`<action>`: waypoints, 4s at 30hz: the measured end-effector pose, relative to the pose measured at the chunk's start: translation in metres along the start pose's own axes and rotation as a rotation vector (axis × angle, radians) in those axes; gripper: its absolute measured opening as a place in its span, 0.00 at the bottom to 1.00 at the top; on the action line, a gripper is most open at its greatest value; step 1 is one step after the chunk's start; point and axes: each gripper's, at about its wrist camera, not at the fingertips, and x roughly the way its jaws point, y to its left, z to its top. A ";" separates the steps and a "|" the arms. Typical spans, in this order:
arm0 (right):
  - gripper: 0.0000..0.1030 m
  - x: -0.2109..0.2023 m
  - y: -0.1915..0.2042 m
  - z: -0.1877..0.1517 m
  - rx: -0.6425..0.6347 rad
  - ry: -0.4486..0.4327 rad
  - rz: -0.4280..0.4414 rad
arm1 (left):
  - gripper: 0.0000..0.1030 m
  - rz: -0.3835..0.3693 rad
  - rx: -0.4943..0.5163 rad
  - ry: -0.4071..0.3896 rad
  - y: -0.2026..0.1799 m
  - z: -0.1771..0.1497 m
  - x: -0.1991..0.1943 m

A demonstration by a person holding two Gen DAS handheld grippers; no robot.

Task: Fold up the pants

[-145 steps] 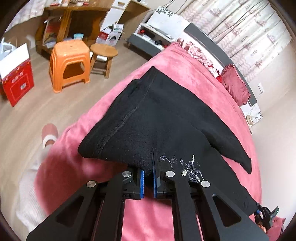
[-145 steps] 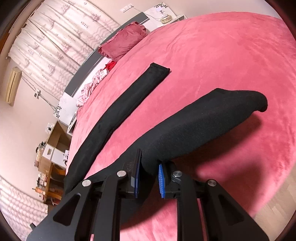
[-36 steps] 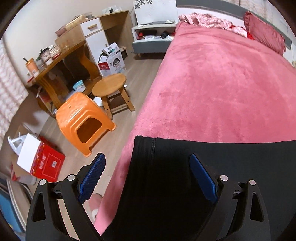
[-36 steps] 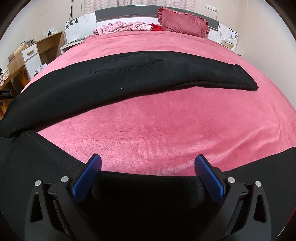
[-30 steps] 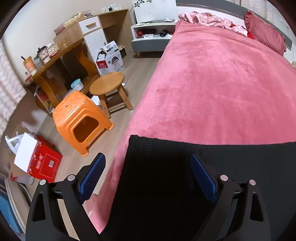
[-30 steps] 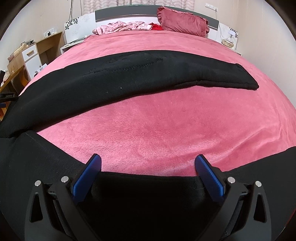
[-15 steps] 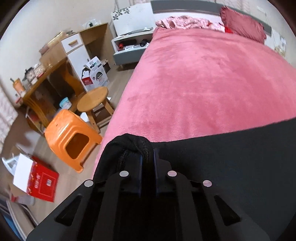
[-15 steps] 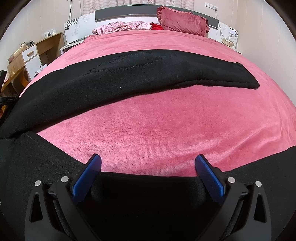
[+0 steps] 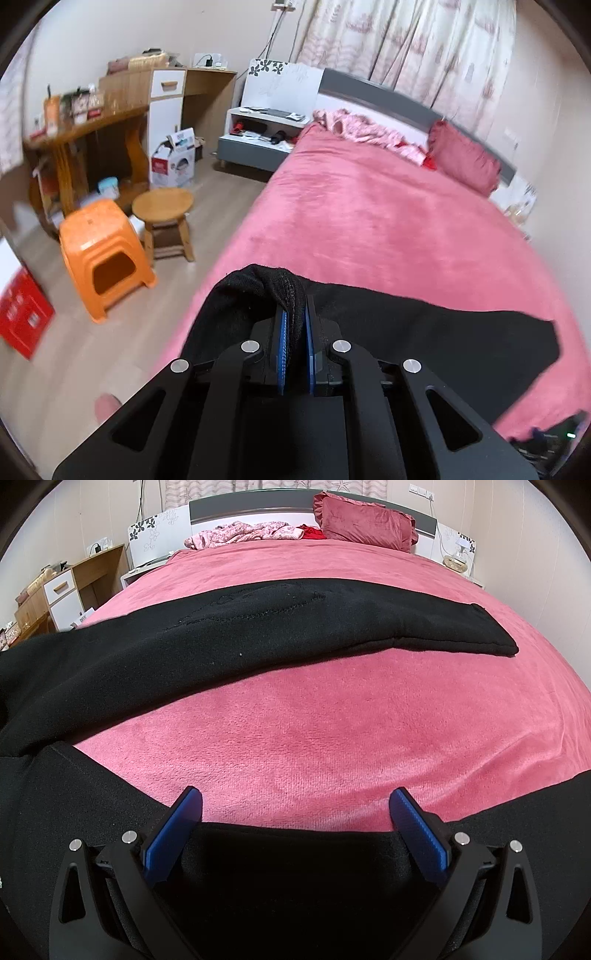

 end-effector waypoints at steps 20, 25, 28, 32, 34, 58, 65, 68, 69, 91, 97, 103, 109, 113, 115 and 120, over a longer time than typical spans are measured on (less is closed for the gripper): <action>0.98 0.000 -0.007 0.010 0.013 0.071 0.052 | 0.07 -0.041 -0.172 0.115 0.020 -0.148 -0.040; 0.98 -0.026 -0.007 0.054 -0.015 0.030 0.077 | 0.07 -0.049 -0.167 0.101 0.025 -0.152 -0.040; 0.98 -0.035 0.006 0.095 -0.047 0.009 0.105 | 0.07 -0.035 -0.150 0.087 0.023 -0.156 -0.041; 0.97 -0.021 0.030 0.150 -0.006 0.054 0.170 | 0.07 -0.046 -0.159 0.081 0.025 -0.158 -0.042; 0.97 -0.007 0.041 0.174 0.053 0.086 0.200 | 0.07 -0.051 -0.163 0.079 0.026 -0.158 -0.043; 0.07 -0.052 -0.026 0.152 0.335 0.245 0.446 | 0.07 -0.155 -0.156 -0.156 0.043 -0.091 -0.113; 0.08 -0.142 -0.018 0.018 0.200 0.149 0.581 | 0.07 -0.226 -0.373 -0.021 0.101 -0.108 -0.120; 0.08 -0.138 -0.010 -0.051 0.199 0.231 0.602 | 0.07 -0.211 -0.472 0.043 0.127 -0.134 -0.125; 0.08 -0.131 -0.011 -0.070 0.224 0.268 0.590 | 0.07 -0.205 -0.498 0.073 0.134 -0.146 -0.127; 0.08 -0.095 -0.037 -0.053 0.329 0.261 0.507 | 0.50 -0.294 -0.691 0.386 0.092 -0.154 -0.120; 0.06 -0.108 -0.032 -0.013 0.347 0.179 0.530 | 0.05 -0.215 -0.709 0.362 0.095 -0.114 -0.084; 0.06 -0.159 -0.070 0.012 0.462 -0.051 0.708 | 0.05 -0.488 -0.521 0.045 0.068 -0.055 -0.153; 0.06 -0.128 -0.055 -0.048 0.327 0.200 0.638 | 0.05 -0.236 -0.416 0.319 0.090 -0.148 -0.144; 0.06 -0.093 -0.047 -0.094 0.316 0.340 0.569 | 0.06 -0.219 -0.574 0.422 0.119 -0.198 -0.128; 0.12 -0.091 -0.052 -0.089 0.364 0.335 0.599 | 0.10 -0.192 -0.498 0.421 0.110 -0.184 -0.135; 0.38 -0.106 -0.069 -0.076 0.387 0.281 0.589 | 0.18 -0.123 -0.449 0.267 0.109 -0.172 -0.176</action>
